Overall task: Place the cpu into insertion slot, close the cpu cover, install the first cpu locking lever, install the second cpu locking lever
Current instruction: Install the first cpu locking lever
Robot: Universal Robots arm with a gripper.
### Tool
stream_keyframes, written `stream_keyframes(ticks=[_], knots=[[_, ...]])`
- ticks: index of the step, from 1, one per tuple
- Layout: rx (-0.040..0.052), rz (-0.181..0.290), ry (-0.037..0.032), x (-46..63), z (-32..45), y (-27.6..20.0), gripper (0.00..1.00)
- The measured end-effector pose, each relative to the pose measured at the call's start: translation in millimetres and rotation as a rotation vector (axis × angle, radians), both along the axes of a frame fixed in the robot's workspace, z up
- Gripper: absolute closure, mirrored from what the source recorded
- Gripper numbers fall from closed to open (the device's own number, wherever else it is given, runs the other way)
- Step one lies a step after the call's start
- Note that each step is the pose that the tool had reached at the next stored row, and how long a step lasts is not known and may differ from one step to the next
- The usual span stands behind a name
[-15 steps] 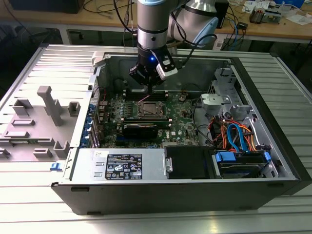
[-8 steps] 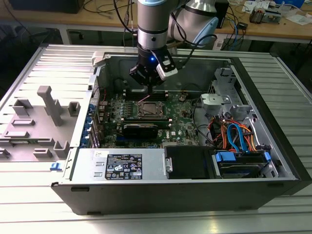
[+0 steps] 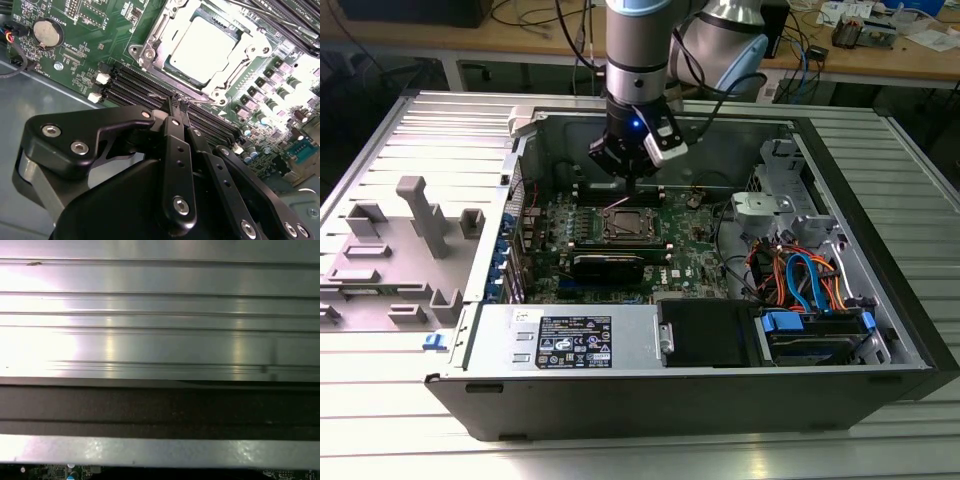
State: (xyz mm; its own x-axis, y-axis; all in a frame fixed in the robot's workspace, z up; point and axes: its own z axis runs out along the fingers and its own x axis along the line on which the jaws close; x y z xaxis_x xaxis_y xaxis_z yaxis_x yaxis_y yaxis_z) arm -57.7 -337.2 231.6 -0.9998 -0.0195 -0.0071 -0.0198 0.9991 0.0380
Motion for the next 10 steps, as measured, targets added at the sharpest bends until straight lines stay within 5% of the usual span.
stream_keyframes(ticks=[10], knots=[[0.0001,0.0,-0.0001,5.1,-6.7,0.0,0.89]])
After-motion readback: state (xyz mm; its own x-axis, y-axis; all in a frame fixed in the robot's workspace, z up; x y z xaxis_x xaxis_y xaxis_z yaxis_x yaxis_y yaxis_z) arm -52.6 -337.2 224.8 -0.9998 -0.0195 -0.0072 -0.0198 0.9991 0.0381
